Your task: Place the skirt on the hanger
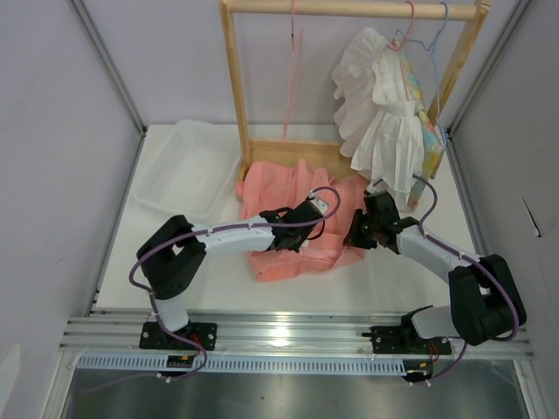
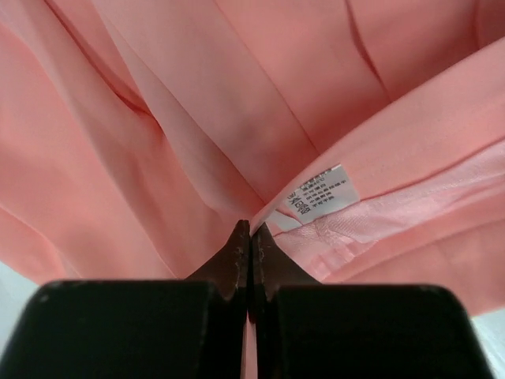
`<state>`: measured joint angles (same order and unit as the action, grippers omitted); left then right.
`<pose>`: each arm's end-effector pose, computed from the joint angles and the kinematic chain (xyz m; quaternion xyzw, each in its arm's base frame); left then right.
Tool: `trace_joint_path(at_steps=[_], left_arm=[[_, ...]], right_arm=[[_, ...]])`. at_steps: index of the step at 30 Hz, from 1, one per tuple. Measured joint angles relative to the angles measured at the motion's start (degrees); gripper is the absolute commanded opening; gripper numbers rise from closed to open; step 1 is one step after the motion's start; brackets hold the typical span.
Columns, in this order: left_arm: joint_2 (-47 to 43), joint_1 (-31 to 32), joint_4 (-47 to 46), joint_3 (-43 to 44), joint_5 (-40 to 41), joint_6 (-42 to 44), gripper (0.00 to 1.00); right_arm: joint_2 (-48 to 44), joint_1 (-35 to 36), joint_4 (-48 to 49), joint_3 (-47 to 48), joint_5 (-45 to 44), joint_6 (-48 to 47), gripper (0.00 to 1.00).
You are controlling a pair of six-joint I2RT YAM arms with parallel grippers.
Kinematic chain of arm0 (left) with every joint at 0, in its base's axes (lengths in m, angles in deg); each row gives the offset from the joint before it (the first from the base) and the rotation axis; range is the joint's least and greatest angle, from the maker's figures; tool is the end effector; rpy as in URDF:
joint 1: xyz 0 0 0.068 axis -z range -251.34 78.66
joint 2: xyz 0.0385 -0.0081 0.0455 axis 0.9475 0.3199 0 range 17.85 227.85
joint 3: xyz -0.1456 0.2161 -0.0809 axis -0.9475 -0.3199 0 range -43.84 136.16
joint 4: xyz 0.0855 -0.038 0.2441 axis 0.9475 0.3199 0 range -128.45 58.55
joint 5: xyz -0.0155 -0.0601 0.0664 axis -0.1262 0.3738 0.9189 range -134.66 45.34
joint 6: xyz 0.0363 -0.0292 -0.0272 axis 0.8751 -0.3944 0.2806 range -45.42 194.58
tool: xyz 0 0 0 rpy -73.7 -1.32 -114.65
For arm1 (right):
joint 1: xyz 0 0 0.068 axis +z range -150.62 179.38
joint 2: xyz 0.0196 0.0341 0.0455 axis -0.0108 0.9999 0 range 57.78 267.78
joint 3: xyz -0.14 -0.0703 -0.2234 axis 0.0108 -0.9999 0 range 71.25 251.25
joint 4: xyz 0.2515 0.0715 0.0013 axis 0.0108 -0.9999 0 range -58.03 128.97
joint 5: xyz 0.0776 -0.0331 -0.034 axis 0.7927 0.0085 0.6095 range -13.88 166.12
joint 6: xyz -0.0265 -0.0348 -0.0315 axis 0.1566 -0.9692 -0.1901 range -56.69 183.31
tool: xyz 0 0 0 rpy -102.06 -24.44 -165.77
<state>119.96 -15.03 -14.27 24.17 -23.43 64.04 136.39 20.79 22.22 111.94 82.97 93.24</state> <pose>0.2150 -0.2992 0.1928 0.3213 0.8906 0.0000 0.3217 0.2416 0.0993 0.1799 0.0527 0.9499 0.1825 0.2484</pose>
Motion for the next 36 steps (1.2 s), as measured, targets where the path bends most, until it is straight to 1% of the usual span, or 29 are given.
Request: trace_joint_path(at_steps=[1,2,3,4,7,9,14,17,19,20,21,22,24,27,32,36], left_arm=[[0.6,-0.6,0.0,0.0,-0.9,0.0,0.00],[1.0,-1.0,-0.1,0.0,-1.6,0.1,0.00],[1.4,-1.4,-0.1,0.0,-2.4,0.1,0.00],[1.7,-1.6,-0.1,0.0,-3.1,0.1,0.00],[2.1,-1.6,-0.1,0.2,-4.5,0.1,0.00],[2.2,-1.6,-0.1,0.4,-5.3,0.1,0.00],[2.4,-1.6,0.0,1.2,-6.8,0.1,0.00],[3.2,-1.6,-0.1,2.2,-7.5,0.1,0.00],[3.6,-1.6,-0.1,2.6,-8.0,0.1,0.00],[3.8,-1.6,-0.1,2.7,-8.2,0.1,0.00],[4.0,-1.6,0.0,2.9,-8.3,0.1,0.00],[4.3,-1.6,-0.1,3.0,-8.4,0.1,0.00],[4.9,-1.7,0.0,3.4,-8.5,0.1,0.00],[5.6,-1.8,-0.1,3.8,-8.9,0.1,0.00],[5.8,-2.1,0.0,3.9,-9.5,0.1,0.00],[5.8,-2.3,0.0,4.1,-9.7,0.1,0.00]], right_arm=[[-0.3,0.0,0.2,-0.2,0.3,0.0,0.29],[-0.8,0.0,0.3,-0.3,0.5,-0.1,0.37],[-1.4,-0.1,0.4,-0.5,0.7,0.0,0.40],[-2.0,-0.1,0.4,-0.7,0.9,-0.2,0.48],[-4.1,-0.2,0.4,-1.3,1.8,-0.2,0.57],[-6.0,-0.2,0.1,-1.5,2.1,-0.1,0.58],[-9.6,1.0,-2.4,-0.4,1.0,-0.3,0.53],[-10.3,3.8,-5.3,1.3,-1.0,-0.4,0.52],[-10.9,6.5,-7.6,2.8,-3.0,-0.4,0.49],[-11.5,8.3,-8.9,3.5,-4.5,-0.3,0.47],[-12.2,9.9,-10.0,4.3,-5.8,-0.2,0.41],[-12.9,11.4,-10.9,4.9,-6.7,-0.1,0.38],[-14.8,14.8,-13.0,6.3,-8.9,0.4,0.33],[-17.1,18.4,-15.5,7.6,-12.4,1.2,0.27],[-19.5,20.9,-18.8,7.6,-14.6,1.6,0.25],[-18.3,22.1,-19.0,6.5,-15.5,1.5,0.25]])
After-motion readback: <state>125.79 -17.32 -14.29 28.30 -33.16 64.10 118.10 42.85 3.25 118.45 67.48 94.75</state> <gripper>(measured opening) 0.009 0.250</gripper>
